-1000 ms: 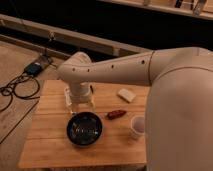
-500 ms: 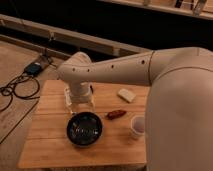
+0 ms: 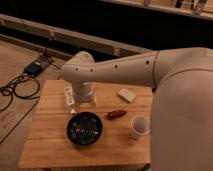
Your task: Pick up the ceramic cup
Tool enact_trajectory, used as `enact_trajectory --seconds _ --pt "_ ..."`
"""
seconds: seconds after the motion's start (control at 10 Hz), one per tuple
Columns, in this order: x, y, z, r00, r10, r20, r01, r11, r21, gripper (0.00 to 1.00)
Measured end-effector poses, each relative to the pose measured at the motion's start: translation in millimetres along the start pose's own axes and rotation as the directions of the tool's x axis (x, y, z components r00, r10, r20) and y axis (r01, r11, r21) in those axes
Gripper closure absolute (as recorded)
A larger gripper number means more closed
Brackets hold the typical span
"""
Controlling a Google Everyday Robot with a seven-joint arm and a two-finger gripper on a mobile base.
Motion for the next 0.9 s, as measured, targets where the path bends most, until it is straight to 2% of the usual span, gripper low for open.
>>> enact_trajectory --seconds 0.2,0.5,0.9 --pt "1.2 -29.8 -7.0 0.999 0.043 0.022 -0.043 0.999 0.006 0.35" --pt "13.4 -82.5 -12.8 0.989 0.140 0.056 -0.140 0.990 0.005 0.35" --pt "37.8 -138.9 2.7 0.969 0.235 0.081 -0.235 0.972 -0.009 0.35"
